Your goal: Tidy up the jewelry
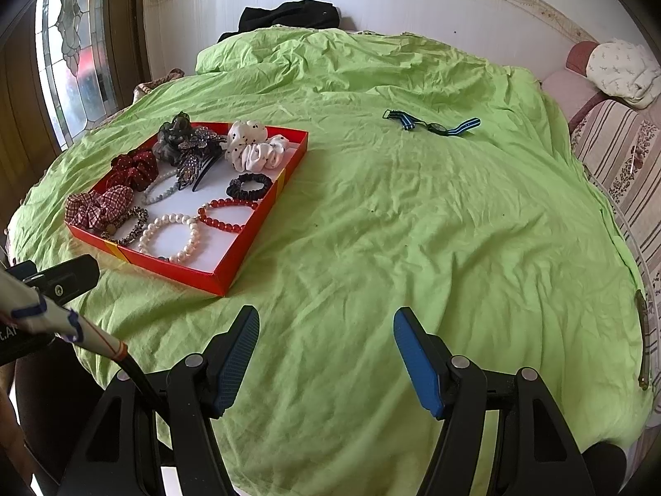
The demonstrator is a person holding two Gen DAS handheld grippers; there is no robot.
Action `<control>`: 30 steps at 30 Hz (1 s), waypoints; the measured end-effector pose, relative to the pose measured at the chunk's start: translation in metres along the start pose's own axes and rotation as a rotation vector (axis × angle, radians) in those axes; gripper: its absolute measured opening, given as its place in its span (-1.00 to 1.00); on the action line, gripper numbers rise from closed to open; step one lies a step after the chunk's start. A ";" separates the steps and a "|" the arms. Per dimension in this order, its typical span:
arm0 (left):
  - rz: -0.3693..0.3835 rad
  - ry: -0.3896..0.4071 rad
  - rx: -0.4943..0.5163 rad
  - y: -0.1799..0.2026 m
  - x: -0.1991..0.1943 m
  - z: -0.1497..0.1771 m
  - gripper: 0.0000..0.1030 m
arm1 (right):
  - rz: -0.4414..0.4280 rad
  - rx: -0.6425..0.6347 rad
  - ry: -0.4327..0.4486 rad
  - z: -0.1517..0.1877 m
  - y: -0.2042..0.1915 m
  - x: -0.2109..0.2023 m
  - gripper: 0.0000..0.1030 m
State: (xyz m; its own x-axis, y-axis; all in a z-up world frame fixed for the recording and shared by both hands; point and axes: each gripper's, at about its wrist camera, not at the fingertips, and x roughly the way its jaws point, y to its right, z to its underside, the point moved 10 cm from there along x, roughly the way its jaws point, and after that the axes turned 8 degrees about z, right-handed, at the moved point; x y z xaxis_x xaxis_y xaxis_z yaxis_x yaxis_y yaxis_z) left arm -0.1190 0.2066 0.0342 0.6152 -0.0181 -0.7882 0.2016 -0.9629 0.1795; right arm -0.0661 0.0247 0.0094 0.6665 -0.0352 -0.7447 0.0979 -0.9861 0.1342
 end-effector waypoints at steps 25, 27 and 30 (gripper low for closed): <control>-0.003 -0.008 -0.008 -0.005 0.004 0.002 0.94 | 0.001 -0.001 -0.005 0.004 -0.004 0.002 0.41; -0.004 -0.008 -0.012 -0.008 0.004 0.003 0.94 | 0.001 -0.001 -0.005 0.003 -0.003 0.002 0.41; -0.006 -0.008 -0.013 -0.010 0.004 0.004 0.94 | 0.000 -0.003 -0.003 0.004 -0.005 0.002 0.41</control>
State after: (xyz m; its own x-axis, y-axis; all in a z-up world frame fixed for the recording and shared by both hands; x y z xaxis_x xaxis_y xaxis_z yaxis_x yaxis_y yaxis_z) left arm -0.1213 0.2148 0.0270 0.6077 -0.0149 -0.7941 0.2152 -0.9593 0.1827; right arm -0.0681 0.0285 0.0048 0.6646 -0.0361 -0.7463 0.0994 -0.9857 0.1362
